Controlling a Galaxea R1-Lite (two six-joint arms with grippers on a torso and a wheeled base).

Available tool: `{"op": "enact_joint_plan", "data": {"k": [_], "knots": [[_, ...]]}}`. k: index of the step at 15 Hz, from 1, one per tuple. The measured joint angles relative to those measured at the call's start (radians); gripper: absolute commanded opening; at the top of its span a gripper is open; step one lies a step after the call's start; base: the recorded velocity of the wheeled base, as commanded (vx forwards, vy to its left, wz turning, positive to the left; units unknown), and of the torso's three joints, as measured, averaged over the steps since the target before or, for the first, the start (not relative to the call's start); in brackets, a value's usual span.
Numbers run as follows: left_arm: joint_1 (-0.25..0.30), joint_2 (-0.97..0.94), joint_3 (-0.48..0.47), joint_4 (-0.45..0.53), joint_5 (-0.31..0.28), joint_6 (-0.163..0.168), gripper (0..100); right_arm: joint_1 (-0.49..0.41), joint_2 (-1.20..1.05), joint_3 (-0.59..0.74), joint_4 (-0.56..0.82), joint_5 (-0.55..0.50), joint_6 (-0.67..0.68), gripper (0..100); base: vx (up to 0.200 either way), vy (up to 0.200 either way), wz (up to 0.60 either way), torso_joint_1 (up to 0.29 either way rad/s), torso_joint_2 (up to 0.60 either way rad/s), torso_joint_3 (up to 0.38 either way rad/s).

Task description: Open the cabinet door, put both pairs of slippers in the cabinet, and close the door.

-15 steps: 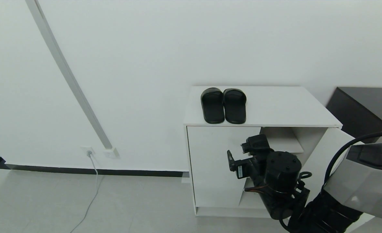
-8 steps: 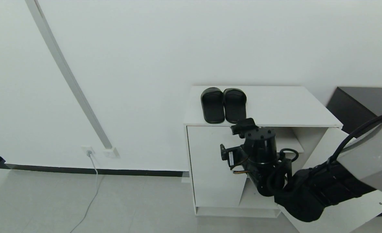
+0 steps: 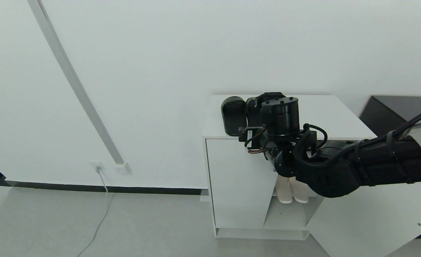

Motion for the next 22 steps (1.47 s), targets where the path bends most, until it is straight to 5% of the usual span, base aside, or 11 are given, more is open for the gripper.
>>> {"op": "enact_joint_plan", "data": {"k": [8, 15, 22], "knots": [[-0.001, 0.0, 0.0, 0.001, -0.001, 0.0, 0, -0.007, 0.034, 0.0, -0.003, -0.004, 0.013, 100, 0.2, 0.0, 0.0, 0.004, 0.0, 0.002], [0.0, 0.0, 0.0, 0.0, 0.002, -0.003, 0, -0.033, 0.131, -0.041, -0.089, 0.0, -0.001, 100, 0.0, 0.0, 0.0, 0.0, 0.0, 0.0], [0.0, 0.0, 0.0, 0.0, 0.002, -0.005, 0, -0.087, 0.268, -0.269, -0.08, 0.006, -0.073, 100, 0.0, 0.0, 0.0, 0.0, 0.0, 0.0]]}}
